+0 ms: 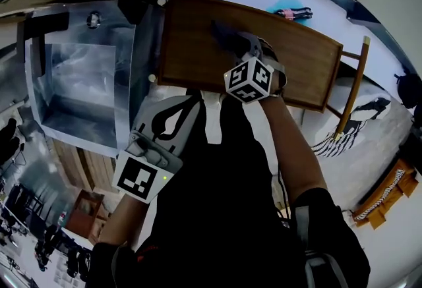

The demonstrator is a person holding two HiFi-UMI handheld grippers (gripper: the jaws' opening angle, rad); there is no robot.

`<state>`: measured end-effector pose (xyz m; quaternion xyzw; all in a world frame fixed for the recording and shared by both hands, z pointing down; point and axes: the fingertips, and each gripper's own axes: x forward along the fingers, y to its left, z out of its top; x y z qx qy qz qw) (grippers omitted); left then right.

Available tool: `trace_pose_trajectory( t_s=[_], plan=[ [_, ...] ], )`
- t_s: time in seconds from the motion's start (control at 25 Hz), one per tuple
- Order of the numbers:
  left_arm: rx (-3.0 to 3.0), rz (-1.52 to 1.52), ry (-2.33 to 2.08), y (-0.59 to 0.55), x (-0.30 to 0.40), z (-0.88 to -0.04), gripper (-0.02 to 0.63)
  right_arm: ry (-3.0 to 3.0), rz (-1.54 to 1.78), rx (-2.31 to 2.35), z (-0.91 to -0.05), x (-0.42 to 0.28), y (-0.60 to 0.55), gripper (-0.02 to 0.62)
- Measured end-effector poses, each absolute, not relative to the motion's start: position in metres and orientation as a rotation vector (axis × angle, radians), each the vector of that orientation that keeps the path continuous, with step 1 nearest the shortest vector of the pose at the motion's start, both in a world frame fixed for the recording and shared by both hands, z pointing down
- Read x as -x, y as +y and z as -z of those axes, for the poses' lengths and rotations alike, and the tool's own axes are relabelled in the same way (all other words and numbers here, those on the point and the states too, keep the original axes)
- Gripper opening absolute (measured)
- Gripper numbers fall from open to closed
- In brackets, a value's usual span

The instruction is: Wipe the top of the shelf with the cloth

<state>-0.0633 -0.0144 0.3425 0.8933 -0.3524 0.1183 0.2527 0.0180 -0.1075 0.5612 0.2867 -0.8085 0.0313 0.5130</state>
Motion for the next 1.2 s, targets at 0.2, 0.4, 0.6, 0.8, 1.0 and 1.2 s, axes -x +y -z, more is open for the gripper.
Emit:
trace_pose_trajectory(
  t_s=[0.2, 0.4, 0.6, 0.8, 1.0, 1.2],
  plan=[
    [-2.400, -0.311, -1.002, -0.004, 0.101, -0.345, 0.021, -1.991, -0.044, -0.599, -0.566, 0.048, -0.096, 0.048],
    [-2.375, -0.281, -1.049, 0.000, 0.132, -0.346, 0.021, -2.006, -0.014, -0.526, -0.572, 0.094, -0.094, 0.048],
    [-2.356, -0.268, -1.075, 0.004, 0.157, -0.348, 0.021, -2.002, 0.000, -0.472, -0.583, 0.125, -0.091, 0.048],
    [-2.339, -0.258, -1.099, 0.007, 0.172, -0.351, 0.021, -1.986, -0.015, -0.432, -0.596, 0.137, -0.080, 0.048],
    [-2.329, -0.261, -1.103, 0.009, 0.179, -0.355, 0.021, -1.973, -0.023, -0.415, -0.606, 0.139, -0.074, 0.048],
    [-2.329, -0.267, -1.102, 0.008, 0.177, -0.356, 0.021, -1.966, -0.036, -0.407, -0.608, 0.137, -0.074, 0.048]
  ],
)
